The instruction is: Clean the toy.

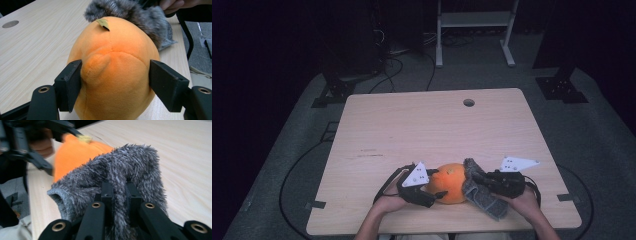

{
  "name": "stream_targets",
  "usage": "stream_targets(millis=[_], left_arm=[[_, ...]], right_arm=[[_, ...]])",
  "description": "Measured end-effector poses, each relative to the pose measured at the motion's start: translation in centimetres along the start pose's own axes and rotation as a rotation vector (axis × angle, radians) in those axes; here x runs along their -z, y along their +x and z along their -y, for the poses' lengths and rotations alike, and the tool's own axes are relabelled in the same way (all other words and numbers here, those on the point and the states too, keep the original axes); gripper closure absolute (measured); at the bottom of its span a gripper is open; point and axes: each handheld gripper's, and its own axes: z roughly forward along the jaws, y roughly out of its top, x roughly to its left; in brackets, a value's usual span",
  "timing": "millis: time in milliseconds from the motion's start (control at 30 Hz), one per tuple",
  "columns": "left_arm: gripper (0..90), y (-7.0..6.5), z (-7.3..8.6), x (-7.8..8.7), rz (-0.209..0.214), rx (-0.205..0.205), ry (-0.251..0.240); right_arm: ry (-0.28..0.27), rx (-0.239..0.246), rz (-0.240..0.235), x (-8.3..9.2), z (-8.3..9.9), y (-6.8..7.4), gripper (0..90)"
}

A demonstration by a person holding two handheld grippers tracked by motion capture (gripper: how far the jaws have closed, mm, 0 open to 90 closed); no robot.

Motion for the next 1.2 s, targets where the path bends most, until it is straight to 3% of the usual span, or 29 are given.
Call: stream_targets(millis=[67,133,300,400,467,567,633,733,800,933,1033,1100,1200], left_arm=[[28.3,0.0,0.0,0.0,0.004,0.0,0.0],[28.5,-0.1,0.0,0.0,0.002,-0.009,0.004],[29.3,-0.7,-0.3,-0.6,0.006,-0.041,0.008],[28.9,-0.8,-0.3,-0.6,0.019,-0.041,0.007],[28.6,-0.8,-0.3,-0.6,0.029,-0.032,-0.001],[28.5,-0.7,-0.3,-0.6,0.03,-0.03,-0.005],[28.5,-0.6,-0.3,-0.7,0.023,-0.025,-0.007],[28.8,-0.7,-0.5,-1.0,0.012,-0.018,-0.017],[29.3,-0.8,-0.7,-1.2,0.011,-0.024,-0.024],[30.0,-1.2,-0.9,-1.7,0.009,-0.033,-0.031],[30.9,-1.4,-1.0,-1.9,0.008,-0.04,-0.03],[32.0,-1.4,-0.9,-1.8,0.016,-0.046,-0.016],[32.2,-1.2,-0.9,-1.4,0.047,-0.057,0.005]], right_arm=[[0.053,-0.021,0.054,0.1,0.3,-0.7,80.0],[0.067,-0.044,0.055,0.3,0.6,-1.1,80.0],[-0.053,0.019,-0.011,0.7,-1.7,0.6,79.9],[-0.022,0.054,-0.004,-0.2,-1.3,1.0,79.7],[-0.018,0.015,0.008,0.0,-0.6,0.1,79.7],[0.068,0.0,0.091,0.2,0.2,-0.8,80.0],[0.079,-0.013,0.092,0.5,0.5,-1.0,80.1],[0.019,0.01,0.078,1.0,-0.7,-0.3,80.1],[-0.031,0.023,0.031,1.2,-1.9,0.6,80.1],[-0.038,0.099,-0.028,0.7,-3.7,3.2,80.3],[-0.014,0.139,-0.015,-0.1,-4.3,4.0,80.4],[-0.002,0.126,-0.013,-0.5,-3.9,3.3,80.5],[-0.013,0.04,0.0,-0.3,-2.8,1.4,80.6]])
